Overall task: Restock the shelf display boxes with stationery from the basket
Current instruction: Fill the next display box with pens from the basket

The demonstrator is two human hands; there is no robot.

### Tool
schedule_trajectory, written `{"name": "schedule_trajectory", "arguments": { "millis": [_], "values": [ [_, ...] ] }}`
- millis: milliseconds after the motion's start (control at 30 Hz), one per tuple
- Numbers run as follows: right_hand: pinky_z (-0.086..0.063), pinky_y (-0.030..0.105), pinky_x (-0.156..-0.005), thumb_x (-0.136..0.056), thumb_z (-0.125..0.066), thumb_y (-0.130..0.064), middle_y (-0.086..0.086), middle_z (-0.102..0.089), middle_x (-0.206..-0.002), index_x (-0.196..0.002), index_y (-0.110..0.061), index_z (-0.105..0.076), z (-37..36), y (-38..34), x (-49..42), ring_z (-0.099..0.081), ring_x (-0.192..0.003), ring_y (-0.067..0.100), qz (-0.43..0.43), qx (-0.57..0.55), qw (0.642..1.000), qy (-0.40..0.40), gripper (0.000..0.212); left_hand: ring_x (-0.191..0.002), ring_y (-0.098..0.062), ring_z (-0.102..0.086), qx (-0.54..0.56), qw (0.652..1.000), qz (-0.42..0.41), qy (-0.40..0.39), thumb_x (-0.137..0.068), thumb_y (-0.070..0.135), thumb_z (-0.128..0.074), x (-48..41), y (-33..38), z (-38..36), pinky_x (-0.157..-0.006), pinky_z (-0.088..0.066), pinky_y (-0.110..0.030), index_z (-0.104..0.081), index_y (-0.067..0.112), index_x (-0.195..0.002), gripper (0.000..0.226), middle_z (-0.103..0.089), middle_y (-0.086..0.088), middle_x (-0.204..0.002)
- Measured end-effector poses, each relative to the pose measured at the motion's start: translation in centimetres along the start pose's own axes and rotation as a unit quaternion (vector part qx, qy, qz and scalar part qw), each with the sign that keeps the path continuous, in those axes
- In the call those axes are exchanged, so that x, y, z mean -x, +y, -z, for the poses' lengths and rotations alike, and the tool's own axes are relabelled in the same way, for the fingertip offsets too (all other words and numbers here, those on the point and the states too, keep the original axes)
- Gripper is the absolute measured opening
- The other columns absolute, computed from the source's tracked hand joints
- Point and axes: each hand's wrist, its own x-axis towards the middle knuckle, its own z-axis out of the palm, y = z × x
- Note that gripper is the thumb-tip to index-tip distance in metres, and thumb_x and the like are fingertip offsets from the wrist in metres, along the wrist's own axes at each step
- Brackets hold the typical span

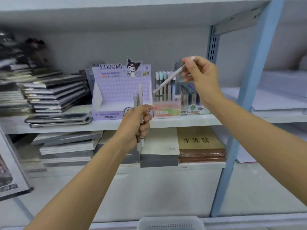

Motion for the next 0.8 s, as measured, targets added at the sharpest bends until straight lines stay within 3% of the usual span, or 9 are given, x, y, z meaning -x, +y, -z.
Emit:
{"name": "schedule_trajectory", "arguments": {
  "millis": [133, 400, 567, 700, 800],
  "values": [
    [-0.057, 0.028, -0.068, -0.097, -0.057, -0.014, 0.008, -0.067, -0.082, -0.101, 0.005, -0.066, -0.6, 0.5, -2.1, -0.064, -0.067, 0.008, 0.007, 0.092, 0.996, -0.001, 0.021, -0.04, -0.009, -0.029, -0.028, 1.0, -0.004, -0.014, -0.099, 0.021, -0.052, -0.7, 1.2, 0.4, -0.037, -0.026, -0.019, -0.046, 0.015, -0.092, 0.011, -0.047, 0.005, -0.061],
    [-0.06, 0.035, -0.073, -0.095, -0.059, -0.008, 0.019, -0.069, -0.086, -0.1, 0.004, -0.068, -2.8, 3.1, -3.4, -0.07, -0.078, 0.029, -0.041, 0.184, 0.978, -0.091, 0.016, -0.048, -0.007, -0.039, -0.064, 0.997, -0.037, -0.024, -0.102, 0.028, -0.049, -1.8, 2.2, 1.6, -0.041, -0.035, -0.019, -0.059, 0.013, -0.097, 0.019, -0.051, 0.006, -0.065],
    [-0.06, 0.025, -0.069, -0.095, -0.059, -0.011, 0.016, -0.071, -0.088, -0.098, 0.002, -0.069, -2.8, 3.6, -4.7, -0.07, -0.073, 0.019, -0.035, 0.237, 0.962, -0.129, 0.016, -0.047, -0.008, -0.04, -0.052, 0.998, -0.036, -0.018, -0.102, 0.029, -0.047, -2.2, 2.1, 2.3, -0.041, -0.036, -0.019, -0.059, 0.012, -0.096, 0.021, -0.054, 0.006, -0.062],
    [-0.061, 0.032, -0.07, -0.093, -0.063, -0.014, 0.016, -0.071, -0.084, -0.1, -0.003, -0.068, -3.4, 3.9, -5.0, -0.072, -0.074, 0.025, -0.023, 0.241, 0.959, -0.146, 0.014, -0.048, -0.01, -0.042, -0.066, 0.996, -0.045, -0.039, -0.103, 0.03, -0.046, -2.3, 2.1, 2.5, -0.043, -0.038, -0.021, -0.061, 0.011, -0.099, 0.024, -0.055, 0.004, -0.063],
    [-0.06, 0.03, -0.063, -0.091, -0.065, -0.013, 0.011, -0.07, -0.078, -0.106, -0.016, -0.057, -4.1, 4.0, -5.0, -0.07, -0.065, 0.022, -0.002, 0.24, 0.963, -0.122, 0.016, -0.049, -0.011, -0.046, -0.085, 0.993, -0.06, -0.053, -0.102, 0.032, -0.046, -2.2, 2.0, 2.4, -0.045, -0.042, -0.023, -0.063, 0.011, -0.1, 0.028, -0.057, 0.002, -0.065]
  ]
}}
